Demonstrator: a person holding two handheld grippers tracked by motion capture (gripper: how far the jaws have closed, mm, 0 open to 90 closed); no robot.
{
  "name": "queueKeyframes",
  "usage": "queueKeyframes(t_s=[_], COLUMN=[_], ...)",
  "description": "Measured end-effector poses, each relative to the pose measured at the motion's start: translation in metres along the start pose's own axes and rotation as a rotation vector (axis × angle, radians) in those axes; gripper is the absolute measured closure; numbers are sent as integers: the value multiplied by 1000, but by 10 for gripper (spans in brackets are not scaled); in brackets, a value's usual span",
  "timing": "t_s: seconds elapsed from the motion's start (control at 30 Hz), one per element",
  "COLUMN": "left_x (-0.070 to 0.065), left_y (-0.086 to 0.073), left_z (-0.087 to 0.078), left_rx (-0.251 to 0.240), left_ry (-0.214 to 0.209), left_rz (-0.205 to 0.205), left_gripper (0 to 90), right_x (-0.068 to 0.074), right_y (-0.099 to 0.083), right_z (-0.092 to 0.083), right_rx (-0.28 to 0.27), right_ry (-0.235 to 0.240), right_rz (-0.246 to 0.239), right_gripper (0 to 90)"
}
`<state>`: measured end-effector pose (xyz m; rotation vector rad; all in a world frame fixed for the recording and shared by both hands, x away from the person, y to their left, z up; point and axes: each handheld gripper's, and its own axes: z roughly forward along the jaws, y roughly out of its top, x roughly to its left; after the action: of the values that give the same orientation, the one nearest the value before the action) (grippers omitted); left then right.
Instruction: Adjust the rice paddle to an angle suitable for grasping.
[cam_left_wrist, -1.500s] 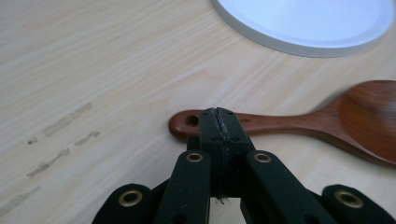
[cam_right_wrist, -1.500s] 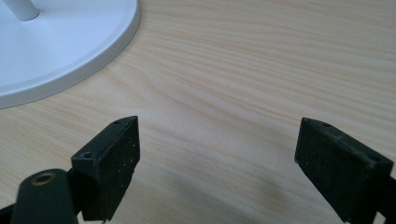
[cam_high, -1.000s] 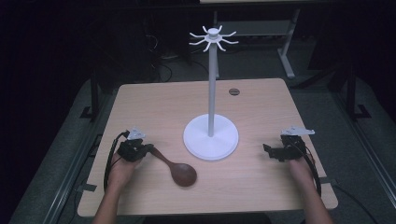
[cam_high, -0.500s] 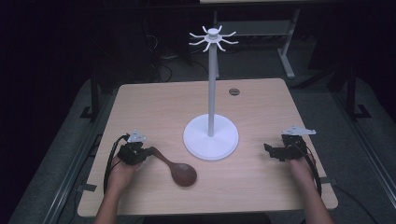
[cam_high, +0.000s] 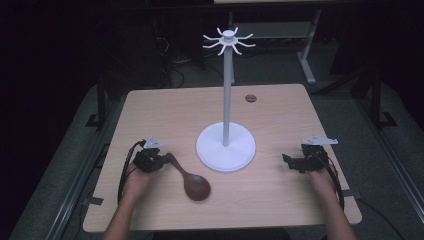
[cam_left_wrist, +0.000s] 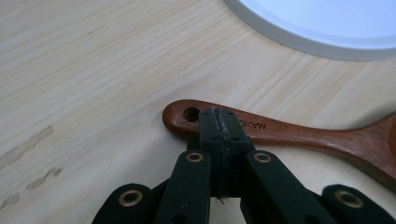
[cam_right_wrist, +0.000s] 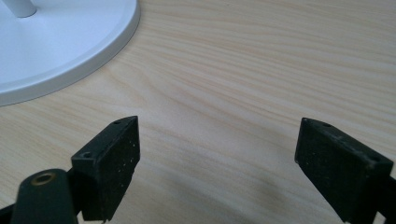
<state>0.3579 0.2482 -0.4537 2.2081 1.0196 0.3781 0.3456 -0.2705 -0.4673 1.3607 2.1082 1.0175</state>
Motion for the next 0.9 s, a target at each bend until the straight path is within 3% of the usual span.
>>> queueKeyframes(t_s=[0.23, 0.37, 0.6, 0.73, 0.9], left_x=[-4, -9, -18, -21, -25], left_y=[12, 22, 32, 32, 34], left_z=[14, 24, 38, 42, 37], left_rx=[-12, -8, -19, -15, -17], left_ry=[-25, -31, -52, -57, -72], left_rz=[-5, 23, 37, 54, 42], left_gripper=[900, 900, 900, 900, 900], right_x=[-2, -2, -3, -2, -2], right_y=[0, -1, -1, -1, -1], right_z=[0, -1, -1, -2, -1], right_rx=[-1, -2, -2, -4, 0], right_ry=[-2, -1, -3, -3, 0], right_rz=[5, 6, 11, 12, 8], right_gripper=[135, 135, 135, 135, 135])
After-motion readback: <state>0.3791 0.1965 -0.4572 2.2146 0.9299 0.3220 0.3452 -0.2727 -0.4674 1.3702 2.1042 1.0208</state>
